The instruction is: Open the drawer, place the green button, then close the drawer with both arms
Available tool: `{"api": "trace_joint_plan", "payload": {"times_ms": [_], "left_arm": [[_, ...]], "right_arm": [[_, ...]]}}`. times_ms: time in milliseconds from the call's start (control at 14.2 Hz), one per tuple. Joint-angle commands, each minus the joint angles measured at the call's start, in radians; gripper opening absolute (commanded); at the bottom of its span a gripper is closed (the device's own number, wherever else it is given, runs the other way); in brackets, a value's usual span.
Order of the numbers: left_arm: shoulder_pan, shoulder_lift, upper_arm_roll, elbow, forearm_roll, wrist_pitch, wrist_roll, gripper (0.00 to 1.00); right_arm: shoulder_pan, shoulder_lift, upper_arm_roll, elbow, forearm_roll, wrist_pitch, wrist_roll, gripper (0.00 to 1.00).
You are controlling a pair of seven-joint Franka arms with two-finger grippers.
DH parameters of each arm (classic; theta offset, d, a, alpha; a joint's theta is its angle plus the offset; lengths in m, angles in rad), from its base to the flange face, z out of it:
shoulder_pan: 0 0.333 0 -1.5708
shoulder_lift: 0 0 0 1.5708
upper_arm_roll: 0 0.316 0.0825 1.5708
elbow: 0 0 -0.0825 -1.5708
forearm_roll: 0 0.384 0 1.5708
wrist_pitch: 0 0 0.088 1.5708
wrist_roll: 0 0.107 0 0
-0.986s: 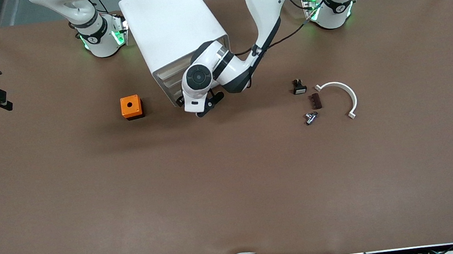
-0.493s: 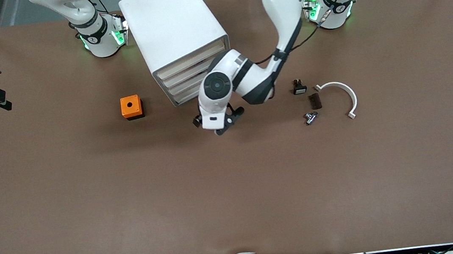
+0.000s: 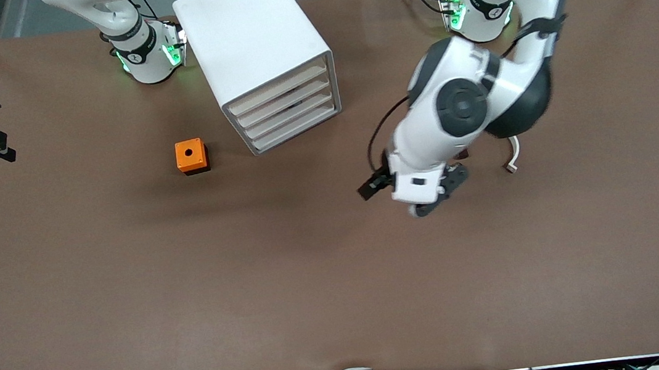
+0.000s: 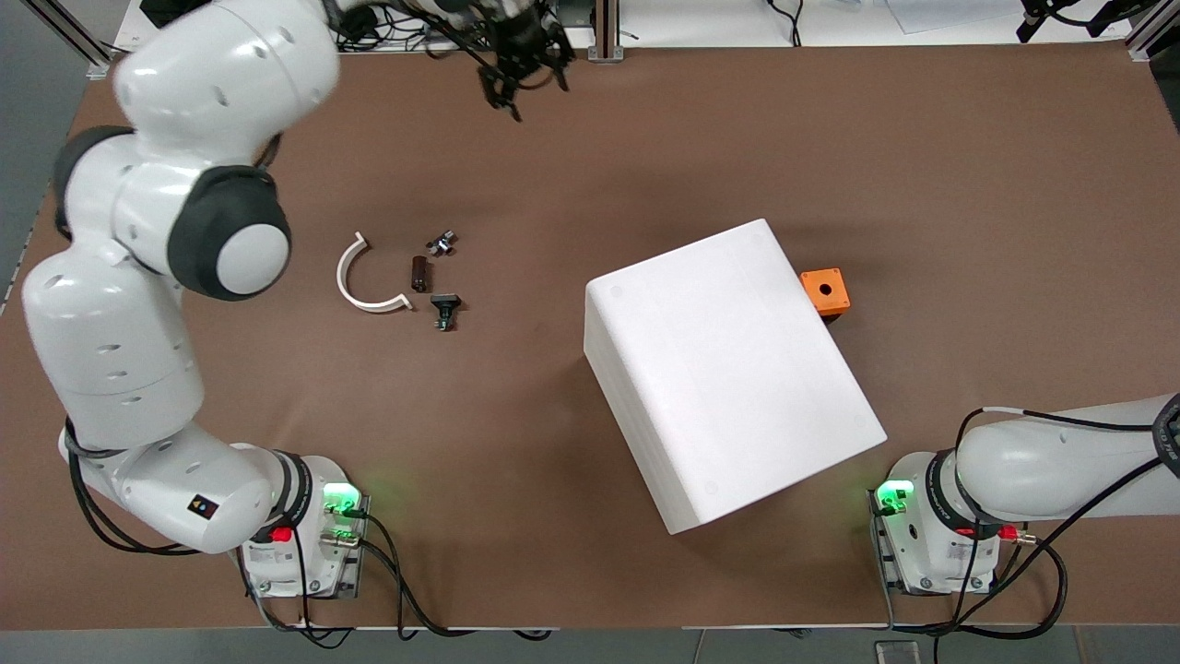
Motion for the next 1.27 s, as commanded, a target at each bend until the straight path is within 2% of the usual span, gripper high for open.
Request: {"api": "trace_joint_plan", "payload": {"times_ms": [0,211,634,845,1056,1197], "left_arm": [[0.079,-0.076,-0.004,-0.035,0.023,-0.111,0.157,0.99],[0.185,-0.136,-0.004,-0.038,0.025,-0.245,0.373,0.99],[0.386,-0.247,-0.006,-0.066,0.026,-0.379,0.708,0.99],[0.393,-0.369,0.045,-0.2,0.089,-0.371,0.861,0.99],[0.408,-0.506,0.135,-0.354,0.089,-0.327,1.014,1.0],[0.425,-0.572,0.163,-0.434,0.089,-0.266,1.055,1.0]], "right_arm": [[-0.008,-0.031,0.009,-0.032,-0.015,0.016,-0.003,1.0],[-0.007,-0.031,0.011,-0.032,-0.016,0.015,-0.003,1.0],[-0.008,-0.031,0.011,-0.032,-0.027,0.018,-0.003,1.0],[-0.008,-0.03,0.011,-0.032,-0.028,0.018,-0.005,1.0],[-0.01,-0.03,0.011,-0.032,-0.03,0.018,-0.005,1.0],[-0.01,-0.03,0.011,-0.03,-0.03,0.018,-0.005,1.0]]}}
